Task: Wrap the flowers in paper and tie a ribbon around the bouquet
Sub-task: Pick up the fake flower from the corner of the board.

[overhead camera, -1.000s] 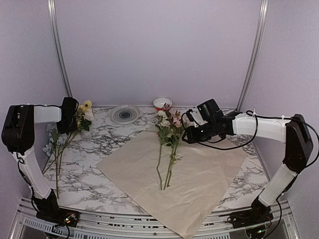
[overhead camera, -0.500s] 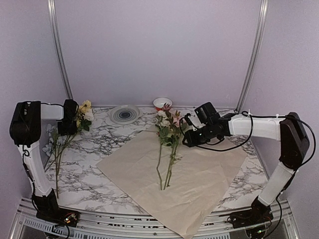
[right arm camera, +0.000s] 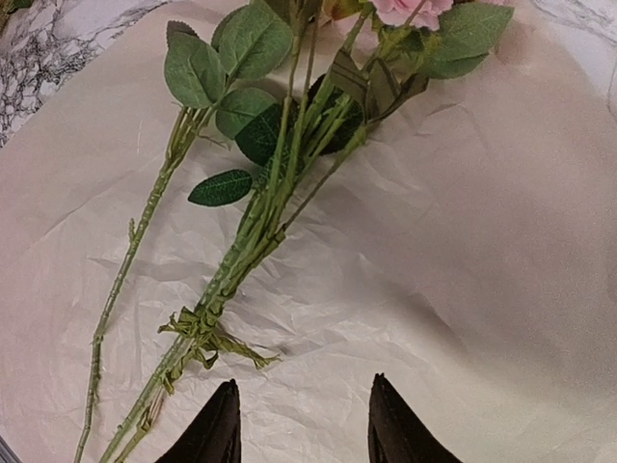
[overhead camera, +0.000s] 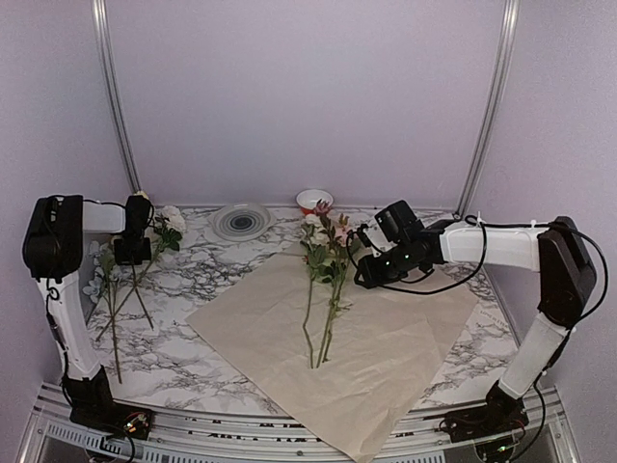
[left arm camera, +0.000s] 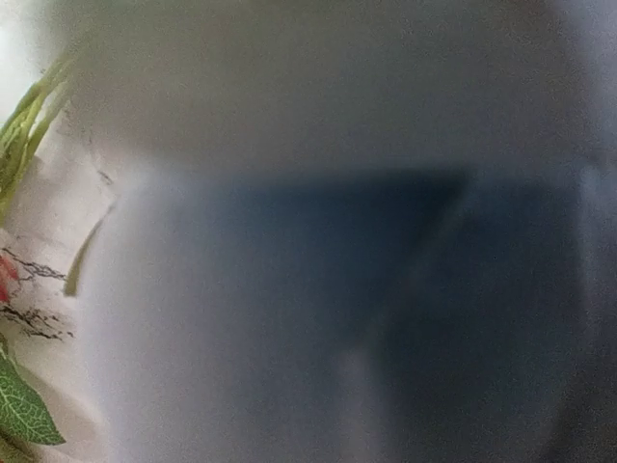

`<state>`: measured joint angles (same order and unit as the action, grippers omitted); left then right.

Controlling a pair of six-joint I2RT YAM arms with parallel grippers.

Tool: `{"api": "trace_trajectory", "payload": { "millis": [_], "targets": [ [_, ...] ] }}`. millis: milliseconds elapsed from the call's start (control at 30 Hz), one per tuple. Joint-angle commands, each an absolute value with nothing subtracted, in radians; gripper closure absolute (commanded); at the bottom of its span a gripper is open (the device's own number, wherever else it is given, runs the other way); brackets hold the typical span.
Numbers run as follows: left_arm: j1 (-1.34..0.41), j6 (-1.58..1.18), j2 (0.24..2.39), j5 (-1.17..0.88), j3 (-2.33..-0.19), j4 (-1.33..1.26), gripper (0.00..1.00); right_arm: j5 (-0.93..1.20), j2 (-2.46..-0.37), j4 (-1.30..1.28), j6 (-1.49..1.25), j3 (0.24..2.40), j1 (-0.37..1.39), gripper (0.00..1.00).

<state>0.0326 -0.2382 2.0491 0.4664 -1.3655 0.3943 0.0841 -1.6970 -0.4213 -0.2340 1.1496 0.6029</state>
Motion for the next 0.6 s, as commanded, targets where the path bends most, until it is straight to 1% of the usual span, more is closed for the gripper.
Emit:
{"api": "trace_trajectory", "payload": {
  "millis": [0, 167, 333, 400, 467, 533, 567],
  "targets": [
    [0.007, -0.289, 1.871, 0.442, -1.295, 0.381, 1.0, 0.068, -1.671, -0.434, -0.23, 1.201, 0.607, 0.57],
    [-0.103, -0.318, 1.605, 0.519, -1.183, 0.342, 1.0, 0.066, -1.658, -0.445, -0.225, 1.222, 0.607, 0.57],
    [-0.283, -0.285, 1.349, 0.508, -1.159, 0.213, 1.0, 0.084, -1.629, -0.423, -0.191, 1.248, 0.616, 0.57],
    [-0.368, -0.289, 1.254, 0.427, -1.147, 0.119, 1.0, 0.11, -1.605, -0.376, -0.168, 1.263, 0.648, 0.57],
    [-0.439, -0.352, 1.19, 0.284, -1.126, 0.008, 1.0, 0.121, -1.581, -0.31, -0.152, 1.276, 0.697, 0.57],
    [-0.493, -0.43, 1.166, 0.11, -1.105, -0.162, 1.0, 0.175, -1.568, -0.222, -0.127, 1.285, 0.755, 0.57],
    [-0.538, -0.447, 1.166, 0.06, -1.103, -0.218, 1.0, 0.224, -1.566, -0.178, -0.118, 1.294, 0.779, 0.56]
  ]
}}
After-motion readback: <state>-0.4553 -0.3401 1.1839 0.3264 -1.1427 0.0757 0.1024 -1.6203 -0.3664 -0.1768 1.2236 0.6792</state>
